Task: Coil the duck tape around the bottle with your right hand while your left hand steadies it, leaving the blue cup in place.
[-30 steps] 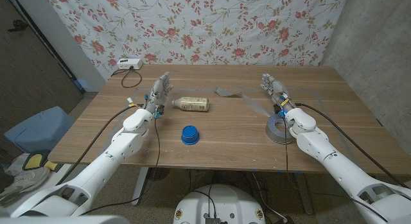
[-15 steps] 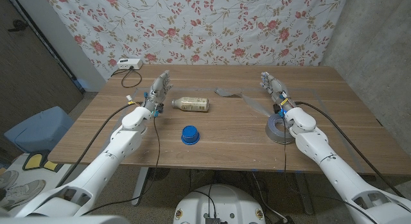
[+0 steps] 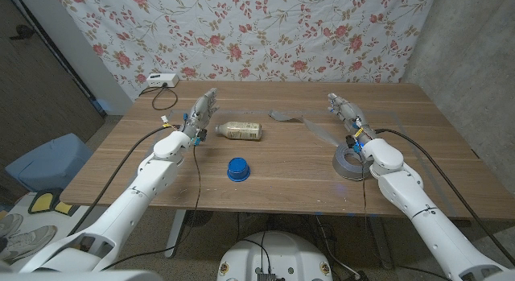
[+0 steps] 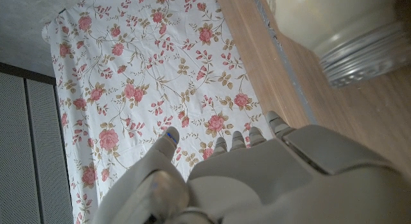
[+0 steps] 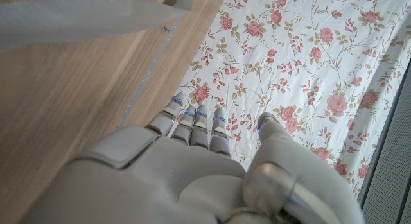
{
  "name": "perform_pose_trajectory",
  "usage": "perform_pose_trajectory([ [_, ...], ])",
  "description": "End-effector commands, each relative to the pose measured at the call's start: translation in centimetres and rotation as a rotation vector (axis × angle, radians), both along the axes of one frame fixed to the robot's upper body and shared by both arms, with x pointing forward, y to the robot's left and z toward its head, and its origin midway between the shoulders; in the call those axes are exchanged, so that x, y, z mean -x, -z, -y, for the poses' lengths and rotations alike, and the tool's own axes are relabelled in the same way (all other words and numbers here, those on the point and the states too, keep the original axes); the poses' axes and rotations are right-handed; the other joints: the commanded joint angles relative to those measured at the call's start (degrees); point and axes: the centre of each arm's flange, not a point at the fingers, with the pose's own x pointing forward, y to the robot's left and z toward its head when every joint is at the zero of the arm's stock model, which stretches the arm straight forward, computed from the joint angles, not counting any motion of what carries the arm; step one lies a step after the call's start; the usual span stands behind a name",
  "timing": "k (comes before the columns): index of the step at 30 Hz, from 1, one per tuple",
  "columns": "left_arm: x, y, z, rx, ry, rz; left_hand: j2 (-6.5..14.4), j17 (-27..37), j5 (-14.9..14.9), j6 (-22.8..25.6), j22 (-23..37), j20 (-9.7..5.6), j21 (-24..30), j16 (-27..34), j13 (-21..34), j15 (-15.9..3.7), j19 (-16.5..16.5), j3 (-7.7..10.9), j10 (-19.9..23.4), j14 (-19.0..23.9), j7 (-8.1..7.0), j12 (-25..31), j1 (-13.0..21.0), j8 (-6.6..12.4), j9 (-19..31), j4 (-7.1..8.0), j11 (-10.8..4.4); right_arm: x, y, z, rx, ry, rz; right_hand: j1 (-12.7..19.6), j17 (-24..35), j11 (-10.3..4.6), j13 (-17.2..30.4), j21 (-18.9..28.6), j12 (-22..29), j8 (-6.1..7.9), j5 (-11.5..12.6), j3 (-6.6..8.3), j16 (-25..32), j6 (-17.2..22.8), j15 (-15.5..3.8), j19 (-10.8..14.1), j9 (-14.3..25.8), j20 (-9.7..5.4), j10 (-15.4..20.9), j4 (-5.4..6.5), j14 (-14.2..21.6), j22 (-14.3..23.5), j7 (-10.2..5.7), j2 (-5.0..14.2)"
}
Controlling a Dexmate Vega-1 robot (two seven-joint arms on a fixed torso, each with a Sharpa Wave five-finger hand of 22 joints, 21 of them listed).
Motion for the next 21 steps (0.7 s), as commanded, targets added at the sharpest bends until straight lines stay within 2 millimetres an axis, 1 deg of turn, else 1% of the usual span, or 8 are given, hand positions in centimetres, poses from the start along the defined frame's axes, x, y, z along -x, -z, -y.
perform_pose_trajectory([
  [1,0.7,-0.7,-0.5,-0.155,-0.072,-0.016,-1.10,0.12,0.13,-0.97,0.05,-0.04,-0.12,0.40,0.19,-0.30,0.43,0.11,-1.03,-1.37,-0.60,0.62,0.76,0.39,0.17,-1.24,-0.86,3.4,0.9,-0.3,0.085,0.103,0.010,-0.08,0.10,0.08,0.08,0.12,0.27,0.19,0.17,-0.22,0.34,0.26,0.52,-0.13,0.07,0.54,0.37,-0.28,0.13,0.26,0.17,-0.36],
  [2,0.8,-0.9,-0.5,-0.175,-0.081,-0.019,-1.51,0.12,0.10,-0.73,0.03,0.04,-0.17,0.58,0.19,-0.37,0.61,0.06,-0.78,-0.67,-0.58,0.68,1.19,0.43,0.19,-1.85,-1.04,3.6,1.0,-0.4,0.093,0.112,0.012,-0.11,0.09,0.12,0.07,0.12,0.27,0.20,0.17,-0.27,0.32,0.27,0.51,-0.15,0.07,0.60,0.37,-0.30,0.11,0.26,0.16,-0.43],
  [5,0.9,-1.4,-0.8,-0.235,-0.109,-0.022,-1.86,0.12,0.07,-0.46,0.02,0.11,-0.18,0.59,0.20,-0.47,0.84,0.04,-0.67,-0.39,-0.68,0.69,1.61,0.48,0.21,-2.41,-1.43,4.0,1.3,-0.5,0.098,0.134,0.007,-0.19,0.07,0.04,0.06,0.13,0.26,0.22,0.18,-0.43,0.31,0.33,0.52,-0.11,0.07,0.75,0.42,-0.39,0.15,0.26,0.17,-0.67],
  [11,1.4,-2.4,-1.2,-0.342,-0.159,-0.023,-3.14,0.21,0.00,0.34,0.10,0.35,-0.32,1.17,0.27,-0.32,1.40,0.06,0.10,2.28,-0.49,0.89,3.66,0.62,0.31,-4.89,-1.97,4.9,1.9,-0.7,0.125,0.185,0.006,-0.36,0.04,-0.16,0.04,-0.01,0.21,0.24,0.21,-0.72,0.21,0.40,0.43,-0.43,0.08,1.07,0.41,-0.54,0.04,0.26,0.02,-1.08],
  [14,1.6,-2.8,-1.3,-0.396,-0.177,-0.027,-3.61,0.25,-0.02,0.94,0.13,0.52,-0.36,1.27,0.30,-0.35,1.68,0.06,0.91,3.16,-0.28,1.15,4.48,0.77,0.36,-5.87,-2.28,5.4,2.3,-0.7,0.138,0.210,-0.002,-0.48,0.04,-0.26,0.03,0.01,0.22,0.28,0.22,-0.87,0.21,0.52,0.53,-0.38,0.08,1.27,0.47,-0.58,0.09,0.27,0.10,-1.29],
  [17,1.8,-3.3,-1.3,-0.464,-0.200,-0.031,-3.93,0.28,-0.02,1.34,0.14,0.56,-0.35,1.34,0.32,-0.53,1.96,0.05,1.26,3.79,-0.14,1.24,5.02,0.86,0.39,-6.52,-2.46,5.9,2.7,-0.6,0.148,0.230,-0.008,-0.62,0.04,-0.09,0.02,0.00,0.21,0.29,0.23,-1.05,0.20,0.56,0.54,-0.39,0.08,1.28,0.49,-0.62,0.09,0.27,0.11,-1.51],
  [18,1.9,-3.5,-1.3,-0.485,-0.206,-0.033,-4.20,0.31,-0.01,1.78,0.15,0.28,-0.25,1.39,0.34,-0.74,2.48,0.05,1.94,4.33,-0.03,1.46,5.53,0.96,0.41,-7.10,-2.36,6.1,2.8,-0.6,0.147,0.233,-0.011,-0.67,0.04,-0.12,0.01,-0.02,0.20,0.28,0.24,-1.10,0.18,0.53,0.53,-0.43,0.09,1.35,0.50,-0.63,0.06,0.27,0.12,-1.58],
  [21,2.0,-4.2,-1.2,-0.551,-0.223,-0.039,-4.62,0.33,0.00,2.82,0.16,-0.01,-0.20,1.46,0.37,-1.24,2.99,0.02,2.78,5.14,0.23,1.71,6.27,1.24,0.44,-7.93,-2.69,6.7,3.4,-0.6,0.154,0.256,-0.015,-0.81,0.03,-0.15,0.00,-0.05,0.17,0.29,0.26,-1.27,0.15,0.57,0.47,-0.53,0.09,1.36,0.47,-0.66,0.03,0.28,0.15,-1.78],
])
